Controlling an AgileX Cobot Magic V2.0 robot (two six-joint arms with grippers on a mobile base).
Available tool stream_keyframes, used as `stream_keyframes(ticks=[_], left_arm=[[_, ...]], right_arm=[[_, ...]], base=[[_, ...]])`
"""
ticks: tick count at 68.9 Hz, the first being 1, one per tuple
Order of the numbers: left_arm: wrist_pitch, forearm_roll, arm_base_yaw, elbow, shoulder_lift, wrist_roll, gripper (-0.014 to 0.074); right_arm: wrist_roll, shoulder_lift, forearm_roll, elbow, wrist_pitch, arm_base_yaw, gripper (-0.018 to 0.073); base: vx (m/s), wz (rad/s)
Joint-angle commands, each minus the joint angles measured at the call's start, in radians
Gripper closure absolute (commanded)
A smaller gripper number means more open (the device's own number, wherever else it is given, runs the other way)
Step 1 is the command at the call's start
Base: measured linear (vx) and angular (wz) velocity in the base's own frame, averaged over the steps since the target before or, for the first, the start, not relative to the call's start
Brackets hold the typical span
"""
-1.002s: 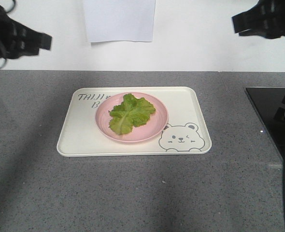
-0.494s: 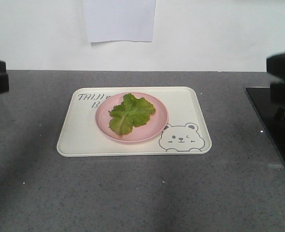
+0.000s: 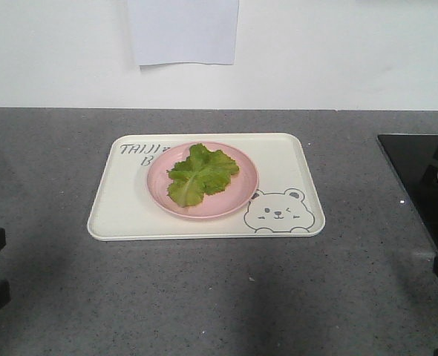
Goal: Transfer vegetables to tray and serve
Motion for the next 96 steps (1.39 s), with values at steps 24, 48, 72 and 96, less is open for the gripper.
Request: stream_keyframes(ticks=[24,48,72,96], left_arm=[[-0.276,-0.010,-0.004,-0.025,-0.006,-0.011,0.0605],[-0.332,-0.008,-0.004,-0.025,-0.006,-0.011,0.0604],[-0.316,0.001,-0.004,-0.025,-0.006,0.001,0.0604],[-0.482,0.021,0.040,0.165,-0.172,0.049,0.0604]], right_arm=[[-0.011,-0.026,0.002,-0.027,-0.108,-0.002,0.0568],[-0.010,-0.026,0.002,-0.027,-0.108,-0.002,0.0568],[-0.010,-0.026,0.002,-0.027,-0.107,-0.002,0.0568],[-0.010,-0.026,0.002,-0.027,-0.107,-0.002,0.0568]], base=[[0.00,0.00],[0.00,0.00],[0.00,0.00],[0.00,0.00]])
